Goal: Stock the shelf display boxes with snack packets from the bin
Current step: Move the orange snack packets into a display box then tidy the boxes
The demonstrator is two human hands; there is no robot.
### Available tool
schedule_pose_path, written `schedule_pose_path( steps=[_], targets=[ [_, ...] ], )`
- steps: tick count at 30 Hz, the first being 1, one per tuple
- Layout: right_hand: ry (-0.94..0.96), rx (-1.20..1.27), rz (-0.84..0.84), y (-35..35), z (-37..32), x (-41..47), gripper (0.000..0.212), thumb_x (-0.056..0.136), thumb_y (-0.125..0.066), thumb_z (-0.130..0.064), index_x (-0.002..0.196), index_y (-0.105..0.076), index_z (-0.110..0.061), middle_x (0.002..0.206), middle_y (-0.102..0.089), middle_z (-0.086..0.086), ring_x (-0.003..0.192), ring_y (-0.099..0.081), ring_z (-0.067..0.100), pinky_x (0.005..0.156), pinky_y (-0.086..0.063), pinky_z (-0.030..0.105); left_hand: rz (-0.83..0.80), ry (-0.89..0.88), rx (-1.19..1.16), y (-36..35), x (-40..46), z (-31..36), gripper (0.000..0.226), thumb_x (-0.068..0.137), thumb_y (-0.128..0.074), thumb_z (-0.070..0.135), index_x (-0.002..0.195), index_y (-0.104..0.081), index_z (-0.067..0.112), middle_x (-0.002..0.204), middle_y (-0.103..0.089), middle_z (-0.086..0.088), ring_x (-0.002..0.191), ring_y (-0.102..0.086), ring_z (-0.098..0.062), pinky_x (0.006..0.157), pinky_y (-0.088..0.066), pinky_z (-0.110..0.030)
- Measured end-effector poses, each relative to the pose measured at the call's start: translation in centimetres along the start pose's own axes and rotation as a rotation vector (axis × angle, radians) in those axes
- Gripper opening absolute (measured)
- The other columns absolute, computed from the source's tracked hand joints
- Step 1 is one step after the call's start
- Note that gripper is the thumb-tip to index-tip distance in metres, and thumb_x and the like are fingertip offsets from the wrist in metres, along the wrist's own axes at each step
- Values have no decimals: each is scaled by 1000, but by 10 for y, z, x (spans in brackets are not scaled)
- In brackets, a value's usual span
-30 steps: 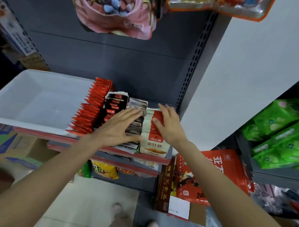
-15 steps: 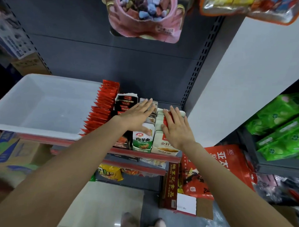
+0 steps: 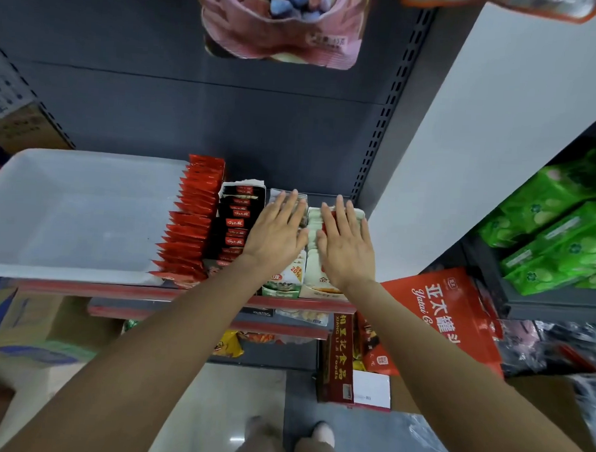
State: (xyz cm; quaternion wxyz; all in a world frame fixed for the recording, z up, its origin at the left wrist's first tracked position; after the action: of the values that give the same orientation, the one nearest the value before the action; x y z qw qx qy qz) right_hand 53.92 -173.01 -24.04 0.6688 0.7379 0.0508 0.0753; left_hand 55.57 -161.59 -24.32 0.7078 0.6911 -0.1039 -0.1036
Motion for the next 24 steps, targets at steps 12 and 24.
schedule_pose_path(
  steps=[12,24],
  targets=[
    [108,109,-116,24,11,-45,68,97,-21,-53,152,-5,-15,159,-4,0,147,1,14,117,0,32,-214,-221,-16,19,-59,6,105,76,-21,82,150,10,14,156,20,-5,143,20,-17,118,8,-34],
    [171,26,-134,24,9,-33,70,96,-47,-40,150,-12,-13,158,-9,6,145,-15,24,116,-20,37,-328,-158,-31,13,-38,4,110,80,-66,48,149,14,19,155,24,-3,144,19,-17,118,4,-31]
  ],
)
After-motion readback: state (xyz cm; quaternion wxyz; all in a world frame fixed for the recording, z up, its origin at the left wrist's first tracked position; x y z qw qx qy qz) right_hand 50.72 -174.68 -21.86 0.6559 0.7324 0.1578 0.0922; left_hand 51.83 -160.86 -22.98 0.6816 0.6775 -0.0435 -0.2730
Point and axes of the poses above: each hand's wrist, its own x-axis towards the middle knuckle, its own y-axis out of the back of the hand, z = x × y, the point moved 7 cm from there along x, towards the middle knuckle
